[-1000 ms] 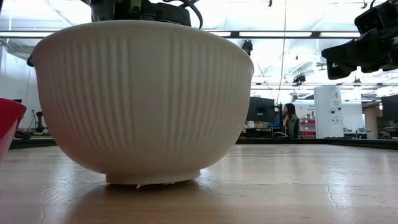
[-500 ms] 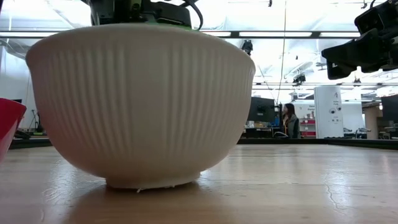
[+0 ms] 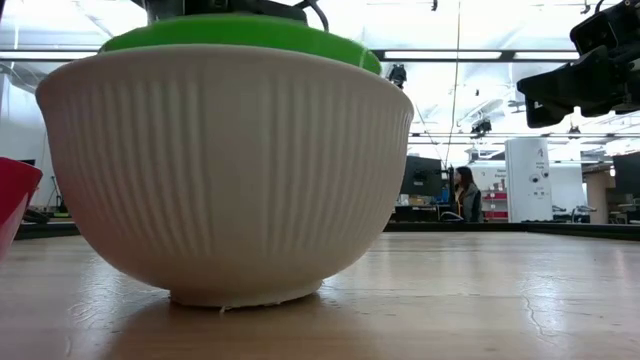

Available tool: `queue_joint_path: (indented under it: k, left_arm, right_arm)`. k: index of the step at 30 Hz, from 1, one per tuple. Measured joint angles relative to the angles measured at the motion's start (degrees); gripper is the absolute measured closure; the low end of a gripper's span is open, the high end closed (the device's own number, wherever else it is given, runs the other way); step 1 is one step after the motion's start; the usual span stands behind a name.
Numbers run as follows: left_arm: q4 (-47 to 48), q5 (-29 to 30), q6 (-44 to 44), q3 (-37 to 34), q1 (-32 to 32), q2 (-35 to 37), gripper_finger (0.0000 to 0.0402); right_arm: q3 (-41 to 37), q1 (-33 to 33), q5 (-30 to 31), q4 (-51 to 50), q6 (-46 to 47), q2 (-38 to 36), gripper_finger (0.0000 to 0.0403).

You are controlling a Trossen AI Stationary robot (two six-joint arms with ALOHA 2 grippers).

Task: Nest bowls inside each other
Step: Stack the green bowl on top of the green bowl

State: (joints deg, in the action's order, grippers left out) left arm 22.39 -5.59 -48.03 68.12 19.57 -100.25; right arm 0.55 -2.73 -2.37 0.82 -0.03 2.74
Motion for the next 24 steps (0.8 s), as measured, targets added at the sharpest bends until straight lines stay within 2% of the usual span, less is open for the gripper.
queue_joint_path:
  k: [12, 24]
  left_arm:
    - [-0.61, -1.30, -0.02, 0.00, 0.02, 0.00, 0.0255]
    - [0.43, -1.93, 2.68, 1.75, -0.02, 0.02, 0.0244]
  right_arm:
    - [0.00, 0.00, 0.00, 0.00, 0.02, 0.00, 0.0394]
    - [-0.01, -0.01, 0.00, 0.00, 0.02, 0.00, 0.0394]
